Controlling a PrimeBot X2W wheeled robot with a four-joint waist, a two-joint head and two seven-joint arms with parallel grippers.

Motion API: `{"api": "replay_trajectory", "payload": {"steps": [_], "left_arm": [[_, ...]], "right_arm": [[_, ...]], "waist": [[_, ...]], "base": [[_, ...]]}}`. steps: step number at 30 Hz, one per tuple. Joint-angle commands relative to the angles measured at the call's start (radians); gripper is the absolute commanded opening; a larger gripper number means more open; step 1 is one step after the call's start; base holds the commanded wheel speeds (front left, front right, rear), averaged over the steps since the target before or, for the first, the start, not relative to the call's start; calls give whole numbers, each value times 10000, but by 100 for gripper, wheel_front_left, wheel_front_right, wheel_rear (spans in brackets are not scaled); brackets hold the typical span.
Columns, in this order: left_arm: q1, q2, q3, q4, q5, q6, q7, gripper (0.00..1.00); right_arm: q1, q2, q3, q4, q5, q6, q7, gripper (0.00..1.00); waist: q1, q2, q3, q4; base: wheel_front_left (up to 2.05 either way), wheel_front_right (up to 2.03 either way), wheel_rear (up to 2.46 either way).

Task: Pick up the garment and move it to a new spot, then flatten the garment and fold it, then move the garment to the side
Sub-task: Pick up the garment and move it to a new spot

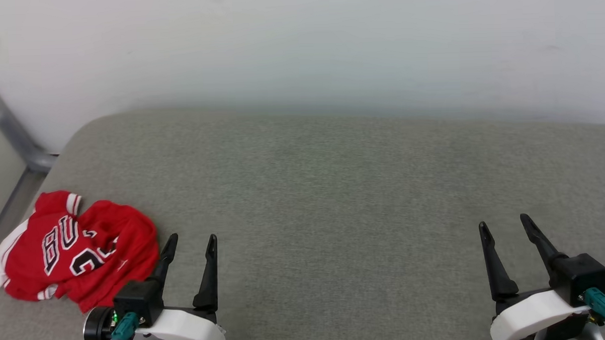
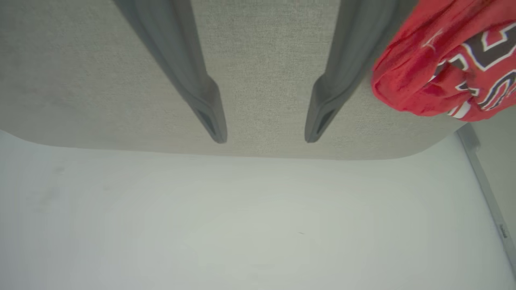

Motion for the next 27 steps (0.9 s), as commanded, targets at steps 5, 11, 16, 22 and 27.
{"api": "replay_trajectory", "payload": {"steps": [5,11,16,22,27], "left_arm": [[-81,-28,296,72,-131,-25,-43,100],[-28,-57,518,134,-199,-35,-43,100],[-30,-76,702,208,-369,-43,-43,100],[10,-90,864,206,-532,-45,-43,100],[3,-94,892,242,-639,-47,-43,100]], "right_arm": [[-111,19,98,-77,13,-3,-58,100],[-137,20,274,-110,61,-3,-46,100],[-153,17,395,-128,205,-3,-68,100],[-184,17,523,-171,413,-3,-114,100],[-209,17,563,-144,590,-3,-124,100]], "waist": [[0,0,-19,914],[0,0,-35,1691],[0,0,-46,2273],[0,0,-64,2820],[0,0,-65,3190]], "base": [[0,0,0],[0,0,0],[0,0,0],[0,0,0],[0,0,0]]}}
